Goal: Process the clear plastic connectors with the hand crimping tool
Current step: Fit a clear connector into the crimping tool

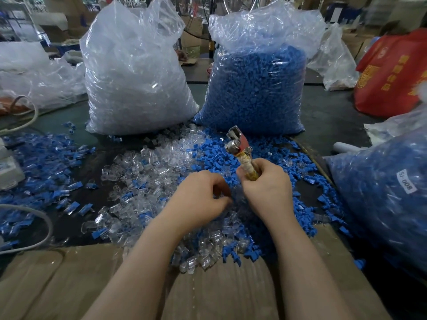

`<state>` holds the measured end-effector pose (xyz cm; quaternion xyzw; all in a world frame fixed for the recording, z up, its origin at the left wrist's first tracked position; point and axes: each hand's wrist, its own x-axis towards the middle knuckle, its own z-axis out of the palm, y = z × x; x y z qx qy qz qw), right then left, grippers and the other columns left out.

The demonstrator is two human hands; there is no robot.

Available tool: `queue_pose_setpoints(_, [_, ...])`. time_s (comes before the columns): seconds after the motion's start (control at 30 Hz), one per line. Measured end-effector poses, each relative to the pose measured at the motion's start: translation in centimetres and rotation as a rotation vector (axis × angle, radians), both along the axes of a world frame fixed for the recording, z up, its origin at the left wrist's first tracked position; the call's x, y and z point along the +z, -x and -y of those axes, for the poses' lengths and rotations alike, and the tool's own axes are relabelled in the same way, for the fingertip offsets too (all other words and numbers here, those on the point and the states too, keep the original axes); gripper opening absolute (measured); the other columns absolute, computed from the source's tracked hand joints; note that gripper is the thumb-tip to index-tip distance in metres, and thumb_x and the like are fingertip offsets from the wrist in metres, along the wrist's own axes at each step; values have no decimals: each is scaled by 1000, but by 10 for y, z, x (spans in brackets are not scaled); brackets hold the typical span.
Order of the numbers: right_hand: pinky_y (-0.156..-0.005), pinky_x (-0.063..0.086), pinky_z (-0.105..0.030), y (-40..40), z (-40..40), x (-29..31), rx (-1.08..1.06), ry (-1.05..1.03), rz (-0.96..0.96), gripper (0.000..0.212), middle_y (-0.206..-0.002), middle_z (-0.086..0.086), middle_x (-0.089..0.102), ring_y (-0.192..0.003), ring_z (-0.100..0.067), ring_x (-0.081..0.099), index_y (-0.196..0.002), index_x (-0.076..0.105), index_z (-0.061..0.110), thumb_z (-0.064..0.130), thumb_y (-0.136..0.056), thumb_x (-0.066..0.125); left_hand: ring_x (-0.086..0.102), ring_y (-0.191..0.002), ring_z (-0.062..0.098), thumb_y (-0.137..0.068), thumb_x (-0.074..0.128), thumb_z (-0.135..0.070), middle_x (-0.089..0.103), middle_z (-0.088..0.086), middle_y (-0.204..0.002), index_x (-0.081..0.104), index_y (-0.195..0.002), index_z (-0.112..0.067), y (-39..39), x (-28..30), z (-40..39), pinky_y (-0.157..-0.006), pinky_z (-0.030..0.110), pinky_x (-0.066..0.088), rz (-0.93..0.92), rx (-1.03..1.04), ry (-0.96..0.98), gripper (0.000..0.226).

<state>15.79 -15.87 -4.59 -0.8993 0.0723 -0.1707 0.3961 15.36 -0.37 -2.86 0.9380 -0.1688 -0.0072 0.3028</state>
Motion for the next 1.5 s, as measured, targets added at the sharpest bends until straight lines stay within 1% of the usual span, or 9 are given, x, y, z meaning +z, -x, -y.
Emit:
queue_pose_setpoints(0.1, [-60, 51, -42, 0, -1, 1, 11, -38, -10, 19, -65, 5, 60, -64, -18, 57, -74, 58, 24, 37, -87, 66, 58, -82, 5, -84, 66, -24, 62, -15, -85, 67, -84, -28, 1, -1, 5, -73, 24, 51, 17, 3, -7, 5])
queue_pose_setpoints(0.27, [-63, 51, -42, 0, 0, 4, 57, -184, -28, 16, -65, 4, 63, -63, -17, 57, -77, 65, 23, 36, -86, 70, 60, -67, 2, -91, 64, -21, 65, -10, -76, 61, -82, -29, 0, 0, -2, -62, 20, 49, -9, 147, 250, 12])
queue_pose_setpoints(0.43, [-48, 40, -26, 1, -1, 7, 167, -397, -4, 11, -60, 2, 63, -46, -5, 44, -78, 69, 23, 27, -87, 74, 73, -77, 9, -91, 66, -13, 76, -5, -78, 63, -85, -18, 1, 12, -9, -78, 38, 61, -93, 232, 553, 9])
queue_pose_setpoints(0.53, [-47, 42, -13, 2, -3, 9, 237, -410, 18, 8, -66, 10, 68, -53, -7, 56, -81, 70, 26, 24, -87, 75, 73, -77, 9, -91, 66, -12, 76, -5, -78, 65, -85, -17, 2, 14, -10, -82, 41, 60, -102, 231, 569, 8])
queue_pose_setpoints(0.77, [-45, 32, -13, 4, -6, 6, 321, -328, 38, 5, -55, 15, 58, -46, -2, 45, -83, 72, 28, 30, -83, 77, 69, -73, 9, -91, 65, -14, 72, -5, -73, 63, -82, -28, 3, 14, -8, -74, 38, 59, 14, 181, 407, 17])
queue_pose_setpoints(0.97, [-56, 47, -37, 3, -8, 5, 292, -287, 54, 13, -67, 3, 63, -57, -16, 52, -79, 67, 23, 32, -83, 75, 59, -66, 0, -89, 69, -22, 66, -11, -77, 61, -86, -33, 0, 14, -15, -62, 24, 48, 43, 199, 333, 14])
queue_pose_setpoints(1.23, [-59, 47, -39, 2, -7, 2, 246, -278, 76, 13, -71, 2, 60, -57, -12, 48, -81, 61, 21, 29, -89, 65, 57, -73, 8, -64, 89, -38, 62, -5, -87, 68, -92, -33, 3, 23, -53, -62, 20, 41, -447, 14, -44, 36])
queue_pose_setpoints(1.4, [-57, 43, -31, 2, -7, 2, 236, -280, 81, 11, -70, 7, 59, -56, -5, 46, -82, 60, 22, 28, -90, 65, 65, -66, -2, -77, 81, -36, 72, -13, -74, 74, -80, -31, -3, 17, -42, -63, 15, 49, -242, 90, -30, 9])
queue_pose_setpoints(1.5, [-57, 43, -31, 2, -8, 3, 225, -292, 89, 11, -65, 9, 56, -56, -4, 46, -83, 60, 21, 28, -91, 65, 67, -64, 2, -78, 80, -39, 72, -16, -69, 74, -73, -31, -4, 15, -38, -61, 18, 53, -206, 142, 22, 11])
